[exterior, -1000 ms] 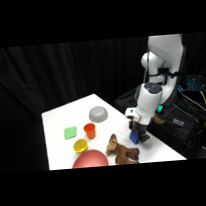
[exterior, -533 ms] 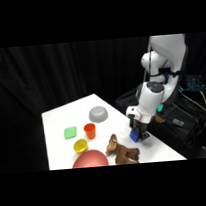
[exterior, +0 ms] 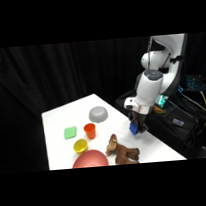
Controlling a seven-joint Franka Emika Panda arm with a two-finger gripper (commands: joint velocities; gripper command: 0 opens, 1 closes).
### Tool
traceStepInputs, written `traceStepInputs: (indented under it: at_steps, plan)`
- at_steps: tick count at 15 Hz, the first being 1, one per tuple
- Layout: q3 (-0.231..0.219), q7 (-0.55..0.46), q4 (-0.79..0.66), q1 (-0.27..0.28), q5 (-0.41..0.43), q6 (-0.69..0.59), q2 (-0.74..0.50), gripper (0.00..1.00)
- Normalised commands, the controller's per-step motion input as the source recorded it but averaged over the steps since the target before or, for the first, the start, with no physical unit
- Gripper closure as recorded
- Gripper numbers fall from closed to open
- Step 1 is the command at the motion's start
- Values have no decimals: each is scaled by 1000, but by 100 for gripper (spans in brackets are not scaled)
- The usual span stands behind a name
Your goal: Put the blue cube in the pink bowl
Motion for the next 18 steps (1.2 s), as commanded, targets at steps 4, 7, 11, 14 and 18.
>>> traceStepInputs:
  at_steps: [4, 7, 11, 14, 18]
  plan:
    - [477, -293, -44, -571, -48, -435, -537, 75]
    - [642, -493, 103, -648, 248, -411, -356, 75]
    - [387, -523, 290, -418, 285, -371, -145, 75]
    - [218, -411, 395, -275, 184, -337, 11, 75]
    - [130, -360, 468, -194, 158, -279, 167, 75]
